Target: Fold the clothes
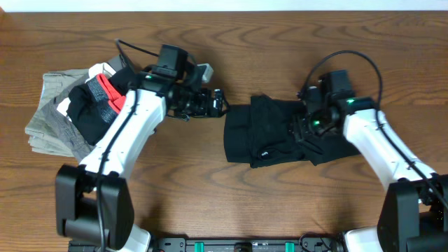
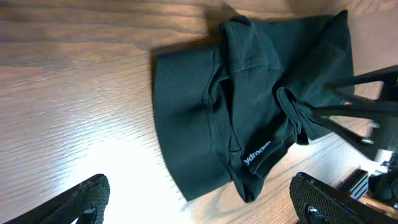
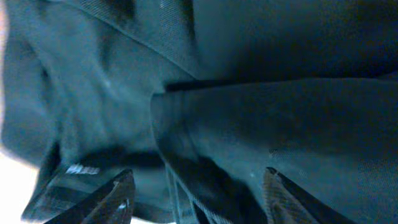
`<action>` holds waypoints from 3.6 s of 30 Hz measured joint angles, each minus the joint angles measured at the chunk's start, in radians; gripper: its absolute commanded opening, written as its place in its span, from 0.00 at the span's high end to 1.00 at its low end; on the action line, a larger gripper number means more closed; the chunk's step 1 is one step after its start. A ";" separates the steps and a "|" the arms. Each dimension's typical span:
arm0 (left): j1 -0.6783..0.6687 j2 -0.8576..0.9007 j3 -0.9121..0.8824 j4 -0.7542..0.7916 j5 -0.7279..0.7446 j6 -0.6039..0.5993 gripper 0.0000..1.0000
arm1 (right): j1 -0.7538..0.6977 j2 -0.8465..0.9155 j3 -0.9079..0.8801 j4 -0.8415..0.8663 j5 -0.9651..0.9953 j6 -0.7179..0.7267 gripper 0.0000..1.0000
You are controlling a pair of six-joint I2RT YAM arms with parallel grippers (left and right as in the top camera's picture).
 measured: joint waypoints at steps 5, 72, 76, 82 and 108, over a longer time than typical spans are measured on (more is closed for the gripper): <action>0.024 -0.042 0.000 -0.013 0.000 0.019 0.06 | 0.087 0.000 -0.043 0.075 0.133 0.087 0.48; 0.029 -0.072 0.000 -0.037 -0.013 0.041 0.05 | -0.003 -0.008 -0.066 0.081 -0.003 0.360 0.99; 0.029 -0.072 0.000 -0.048 -0.027 0.041 0.05 | 0.092 -0.007 -0.120 0.129 -0.080 0.362 0.99; 0.027 -0.072 0.000 -0.124 -0.034 0.042 0.05 | 0.132 -0.008 -0.131 0.300 -0.261 0.343 0.99; -0.229 0.246 -0.120 0.291 -0.006 -0.179 0.02 | -0.507 -0.264 0.077 -0.062 -0.025 0.186 0.63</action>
